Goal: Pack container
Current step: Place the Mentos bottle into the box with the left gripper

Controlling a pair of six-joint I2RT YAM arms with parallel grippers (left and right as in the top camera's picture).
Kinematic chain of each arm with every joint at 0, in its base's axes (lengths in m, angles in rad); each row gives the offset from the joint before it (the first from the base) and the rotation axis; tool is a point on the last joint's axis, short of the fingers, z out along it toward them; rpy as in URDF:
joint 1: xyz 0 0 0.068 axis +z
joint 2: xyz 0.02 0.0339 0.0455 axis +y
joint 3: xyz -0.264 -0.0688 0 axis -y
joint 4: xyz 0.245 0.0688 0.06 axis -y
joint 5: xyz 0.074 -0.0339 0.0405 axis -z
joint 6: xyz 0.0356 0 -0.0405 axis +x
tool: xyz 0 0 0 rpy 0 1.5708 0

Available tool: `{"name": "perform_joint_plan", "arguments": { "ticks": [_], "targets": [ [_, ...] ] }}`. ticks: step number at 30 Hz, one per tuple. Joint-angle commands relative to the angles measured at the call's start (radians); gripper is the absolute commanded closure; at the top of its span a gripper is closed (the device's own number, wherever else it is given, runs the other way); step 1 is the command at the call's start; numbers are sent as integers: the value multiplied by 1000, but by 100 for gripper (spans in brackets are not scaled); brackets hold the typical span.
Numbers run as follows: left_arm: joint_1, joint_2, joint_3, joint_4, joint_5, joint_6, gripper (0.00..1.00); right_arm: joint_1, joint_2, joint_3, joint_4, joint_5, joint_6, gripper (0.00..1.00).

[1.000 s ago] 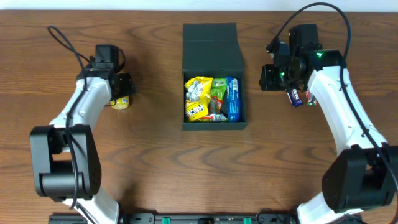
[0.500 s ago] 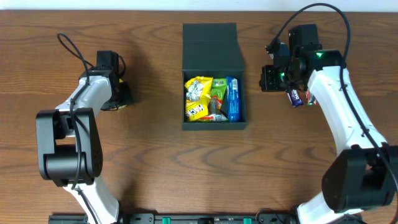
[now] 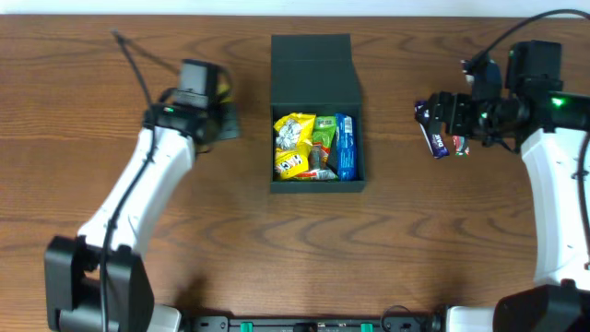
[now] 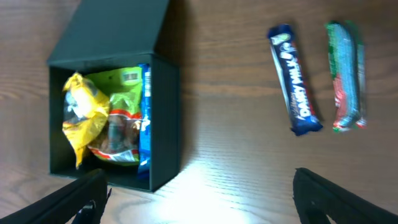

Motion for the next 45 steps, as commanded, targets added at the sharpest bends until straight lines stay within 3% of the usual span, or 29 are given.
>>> {"name": "perform_joint_plan", "arguments": {
  "ticks": [1, 6, 9, 13, 14, 15, 17, 26, 29, 35, 40, 43, 45],
  "targets": [
    [-152, -8, 18, 73, 26, -96, 94, -47, -2, -5, -38, -9, -4, 2],
    [-400, 76, 18, 203, -15, -241, 94, -95, -2, -5, -82, -9, -4, 1],
    [-454, 121, 18, 214, -19, -315, 94, -95, -2, -5, -92, -9, -5, 1],
    [-463, 149, 18, 208, 13, -322, 92, -95, -2, -5, -96, -9, -5, 1],
    [-463, 153, 18, 203, 16, -322, 59, -95, -2, -5, -97, -10, -5, 1],
    [-463, 153, 18, 201, 14, -317, 31, -95, -2, -5, -99, -10, -5, 1],
    [-462, 147, 18, 204, 13, -314, 2, -95, -2, -5, -101, -9, -5, 1],
    [-449, 117, 41, 177, 14, -268, 5, -95, -1, -5, -95, 62, -38, 1],
    [-431, 64, 44, 157, 2, -174, 5, -95, 7, -6, -82, 137, -38, 2],
    [-319, -39, 44, 40, -18, -141, 5, -89, 50, -65, 59, 137, -65, 6],
    [-201, -50, 42, -82, -19, -116, 5, -75, 126, -145, 240, 137, -85, 22],
    [-162, -50, 42, -92, -19, -77, 5, -50, 193, -150, 314, 137, -126, 25],
    [-150, -50, 42, -90, -19, -69, 5, -33, 232, -150, 359, 165, -135, 33]
  ]
}}
